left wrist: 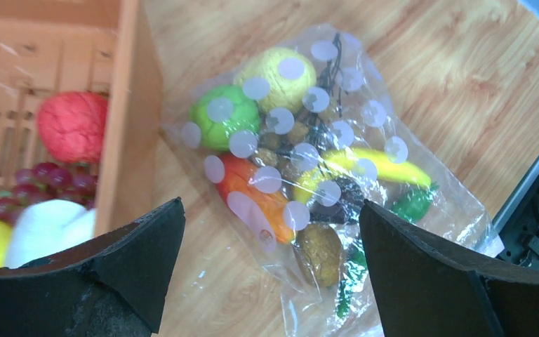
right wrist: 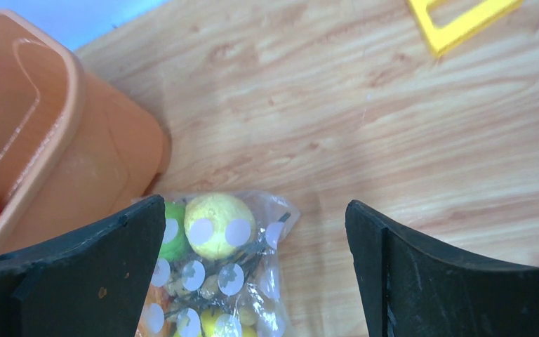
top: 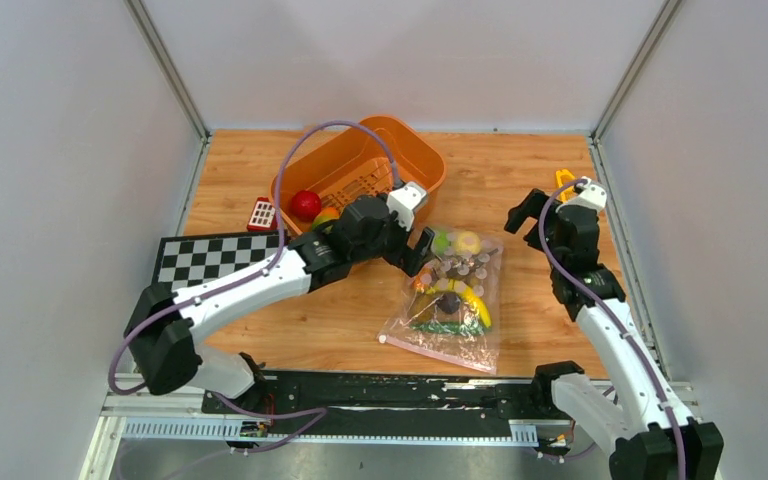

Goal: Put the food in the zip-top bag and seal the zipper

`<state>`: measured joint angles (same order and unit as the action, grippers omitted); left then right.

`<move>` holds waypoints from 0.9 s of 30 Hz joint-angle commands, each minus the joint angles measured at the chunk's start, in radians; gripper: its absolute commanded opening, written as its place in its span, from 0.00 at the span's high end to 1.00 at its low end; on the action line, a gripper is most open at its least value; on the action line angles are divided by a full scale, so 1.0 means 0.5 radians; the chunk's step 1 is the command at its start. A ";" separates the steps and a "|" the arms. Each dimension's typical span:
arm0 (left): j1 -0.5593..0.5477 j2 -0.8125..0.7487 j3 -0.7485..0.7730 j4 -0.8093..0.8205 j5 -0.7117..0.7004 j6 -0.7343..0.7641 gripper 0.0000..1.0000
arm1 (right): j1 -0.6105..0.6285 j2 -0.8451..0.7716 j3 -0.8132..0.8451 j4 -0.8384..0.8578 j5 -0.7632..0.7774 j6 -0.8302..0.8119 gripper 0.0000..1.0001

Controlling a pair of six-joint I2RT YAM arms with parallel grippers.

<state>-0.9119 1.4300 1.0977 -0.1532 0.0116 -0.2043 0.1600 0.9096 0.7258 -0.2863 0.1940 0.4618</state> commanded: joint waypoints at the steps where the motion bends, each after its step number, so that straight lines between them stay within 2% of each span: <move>1: 0.001 -0.214 0.031 0.007 -0.156 0.140 0.00 | -0.006 -0.173 0.000 0.244 0.049 -0.224 0.00; 7: 0.036 -0.389 0.023 0.066 -0.318 0.258 0.00 | -0.008 -0.280 0.024 0.385 -0.311 -0.421 0.00; 12: 0.216 -0.518 0.000 0.026 -0.321 0.247 0.00 | -0.007 -0.229 0.100 0.365 -0.357 -0.473 0.00; 17: 0.632 -0.744 -0.080 0.079 -0.122 0.004 0.00 | -0.007 -0.148 0.165 0.287 -0.225 -0.565 0.00; 20: 0.839 -0.841 -0.105 0.036 -0.138 -0.066 0.00 | -0.007 -0.108 0.182 0.267 -0.089 -0.559 0.00; 25: 1.267 -0.956 -0.164 -0.142 -0.099 -0.210 0.00 | -0.008 -0.062 0.250 0.154 -0.008 -0.568 0.00; 27: 1.391 -0.997 -0.227 -0.157 -0.165 -0.285 0.00 | -0.009 -0.060 0.255 0.142 0.016 -0.579 0.00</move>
<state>-0.3229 0.9691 1.0344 -0.1833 -0.0547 -0.2481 0.1600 0.8780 0.7998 -0.1902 0.1432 0.1986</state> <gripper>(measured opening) 1.000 0.998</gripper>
